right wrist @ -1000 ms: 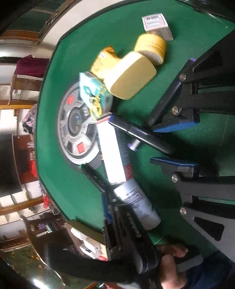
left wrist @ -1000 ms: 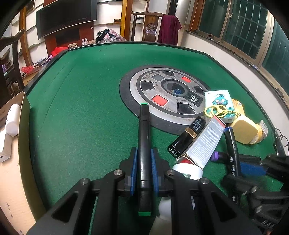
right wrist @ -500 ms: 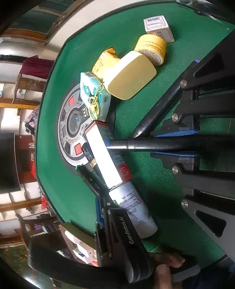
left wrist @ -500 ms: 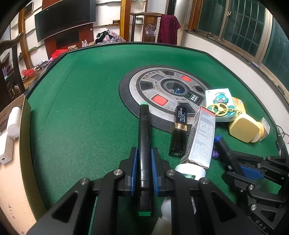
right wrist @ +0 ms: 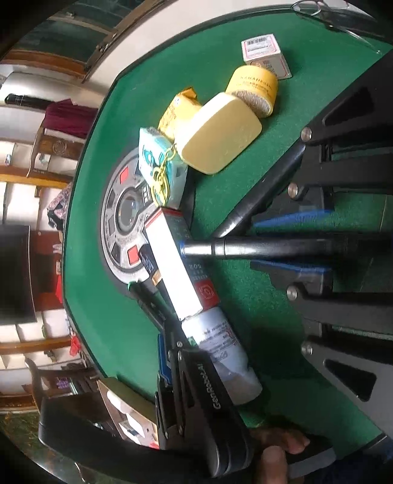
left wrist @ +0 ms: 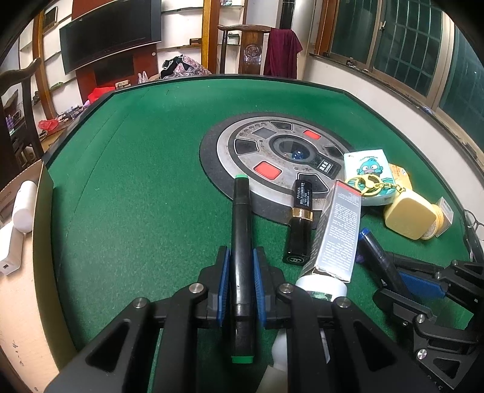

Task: Organize objects
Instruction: 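Grasp the blue-capped black marker with the right tool while the left tool holds its marker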

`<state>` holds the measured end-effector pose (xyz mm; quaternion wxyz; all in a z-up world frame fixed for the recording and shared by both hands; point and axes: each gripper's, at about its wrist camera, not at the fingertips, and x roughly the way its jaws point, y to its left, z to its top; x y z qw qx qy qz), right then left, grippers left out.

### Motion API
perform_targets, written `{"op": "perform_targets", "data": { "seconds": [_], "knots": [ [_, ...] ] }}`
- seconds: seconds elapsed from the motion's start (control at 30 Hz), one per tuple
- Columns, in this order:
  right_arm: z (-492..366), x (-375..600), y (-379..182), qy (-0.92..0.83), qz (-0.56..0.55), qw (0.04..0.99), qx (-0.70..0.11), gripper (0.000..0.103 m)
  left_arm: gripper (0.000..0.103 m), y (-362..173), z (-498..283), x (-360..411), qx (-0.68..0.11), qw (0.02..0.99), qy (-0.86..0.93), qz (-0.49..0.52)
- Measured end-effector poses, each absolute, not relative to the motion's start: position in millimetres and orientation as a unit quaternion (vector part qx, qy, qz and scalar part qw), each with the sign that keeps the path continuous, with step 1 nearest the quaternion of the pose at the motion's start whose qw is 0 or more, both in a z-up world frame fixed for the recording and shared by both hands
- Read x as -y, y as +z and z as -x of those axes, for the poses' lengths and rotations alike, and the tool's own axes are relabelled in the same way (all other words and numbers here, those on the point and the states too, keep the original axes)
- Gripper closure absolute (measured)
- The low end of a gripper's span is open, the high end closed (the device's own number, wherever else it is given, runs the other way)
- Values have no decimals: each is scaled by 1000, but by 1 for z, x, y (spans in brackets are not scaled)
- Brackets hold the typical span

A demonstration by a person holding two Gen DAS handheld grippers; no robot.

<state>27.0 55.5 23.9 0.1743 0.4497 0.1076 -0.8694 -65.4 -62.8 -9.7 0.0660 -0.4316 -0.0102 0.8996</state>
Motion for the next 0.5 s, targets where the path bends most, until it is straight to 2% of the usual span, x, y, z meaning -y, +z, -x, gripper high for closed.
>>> {"op": "perform_targets", "data": {
  "seconds": [0.1, 0.13, 0.23, 0.3, 0.33, 0.37, 0.43, 0.5],
  "knots": [
    [-25, -61, 24, -869, -453, 179, -90, 76, 88, -10, 65, 63, 11, 66, 900, 432],
    [-25, -60, 24, -869, -453, 179, -91, 73, 88, -10, 65, 63, 10, 66, 900, 432],
    [-29, -58, 23, -876, -441, 163, -107, 45, 87, -10, 65, 63, 11, 67, 900, 432],
    [-25, -66, 24, -874, -446, 175, -77, 54, 87, -10, 65, 63, 10, 66, 900, 431],
    [-24, -70, 24, -875, -446, 174, -68, 75, 87, -10, 66, 63, 11, 66, 900, 431],
    [-23, -72, 25, -877, -446, 168, -67, 87, 86, -10, 65, 63, 10, 66, 900, 431],
    [-23, -74, 26, -877, -446, 167, -68, 87, 82, -10, 65, 62, 7, 69, 899, 432],
    [-24, -72, 27, -876, -446, 171, -71, 87, 74, -10, 65, 60, 3, 74, 899, 432]
  ]
}}
